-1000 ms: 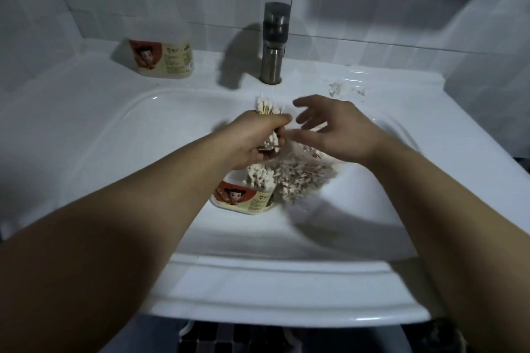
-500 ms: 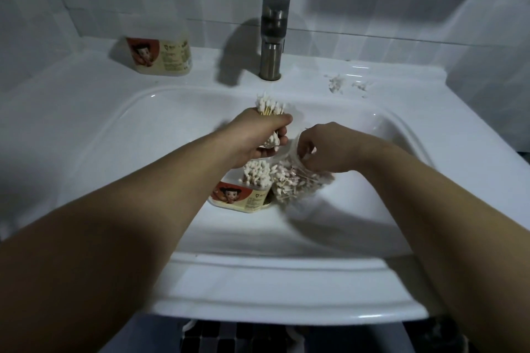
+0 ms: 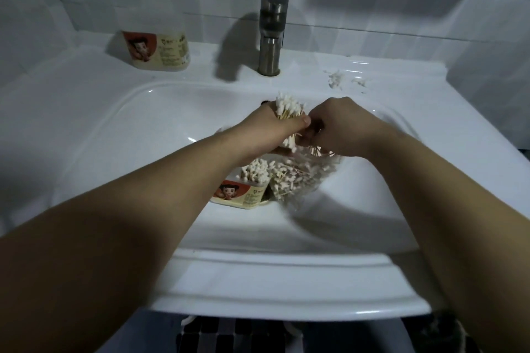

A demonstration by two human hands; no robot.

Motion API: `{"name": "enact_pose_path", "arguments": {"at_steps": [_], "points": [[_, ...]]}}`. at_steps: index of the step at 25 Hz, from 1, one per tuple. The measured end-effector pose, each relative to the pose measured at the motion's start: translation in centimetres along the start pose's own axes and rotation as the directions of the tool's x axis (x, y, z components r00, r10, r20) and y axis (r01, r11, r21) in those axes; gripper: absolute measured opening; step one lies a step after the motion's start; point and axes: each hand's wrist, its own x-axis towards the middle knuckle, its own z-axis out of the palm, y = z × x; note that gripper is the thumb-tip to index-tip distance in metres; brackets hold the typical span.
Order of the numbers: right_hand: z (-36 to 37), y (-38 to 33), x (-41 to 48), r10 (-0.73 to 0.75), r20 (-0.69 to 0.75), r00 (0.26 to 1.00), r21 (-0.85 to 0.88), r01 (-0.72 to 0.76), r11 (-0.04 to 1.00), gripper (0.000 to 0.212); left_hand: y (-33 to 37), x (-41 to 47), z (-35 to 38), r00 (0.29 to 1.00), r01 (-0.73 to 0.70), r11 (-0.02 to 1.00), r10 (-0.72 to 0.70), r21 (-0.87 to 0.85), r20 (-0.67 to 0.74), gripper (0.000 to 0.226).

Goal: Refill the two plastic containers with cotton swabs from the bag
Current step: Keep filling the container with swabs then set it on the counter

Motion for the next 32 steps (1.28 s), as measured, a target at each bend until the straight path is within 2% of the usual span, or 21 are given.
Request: {"name": "enact_pose_path", "arguments": {"at_steps": [2, 4, 11, 14, 18, 22, 27, 32], "points": [[-0.5, 0.1, -0.2, 0.011, -0.025, 1.0, 0.07, -0.01, 0.998, 0.014, -0.6, 0.2, -0.2, 0.999, 0.047, 0.995, -0.047, 0.087, -0.004, 0.02], [-0.9, 0.2, -0.5, 0.018, -0.071, 0.997, 0.107, -0.01, 0.994, 0.019, -0.9, 0.3, -0.4, 0.995, 0.098, 0.987, -0.096, 0.124, -0.022, 0.025], [-1.7, 1.0, -0.6, 0.149, -0.253, 0.956, 0.386, -0.041, 0.921, 0.018, -0.9, 0.2, -0.4, 0.993, 0.114, 0.989, -0.11, 0.095, -0.04, 0.024], [-1.4, 1.3, -0.4, 0.211, -0.239, 0.948, 0.51, -0.063, 0.858, 0.015, -0.7, 0.1, -0.2, 0.993, 0.105, 0.994, -0.104, 0.025, -0.054, 0.025], [-1.0, 1.5, 0.1, 0.268, -0.185, 0.945, 0.655, -0.085, 0.751, 0.012, -0.6, 0.1, 0.2, 0.991, 0.109, 0.976, -0.122, -0.19, -0.058, 0.026], [-0.6, 0.9, 0.2, 0.256, -0.135, 0.957, 0.733, -0.077, 0.675, 0.011, -0.6, 0.2, 0.8, 0.984, 0.143, 0.924, -0.172, -0.356, -0.052, 0.029], [-0.6, 0.4, 0.2, 0.24, -0.128, 0.962, 0.741, -0.068, 0.668, 0.011, -0.6, 0.8, 0.7, 0.952, 0.21, 0.9, -0.278, -0.383, -0.131, 0.026], [-1.1, 1.1, 0.3, 0.305, -0.181, 0.935, 0.773, -0.056, 0.632, 0.015, -0.5, 0.9, 0.3, 0.934, 0.2, 0.892, -0.298, -0.406, -0.195, 0.017]]}}
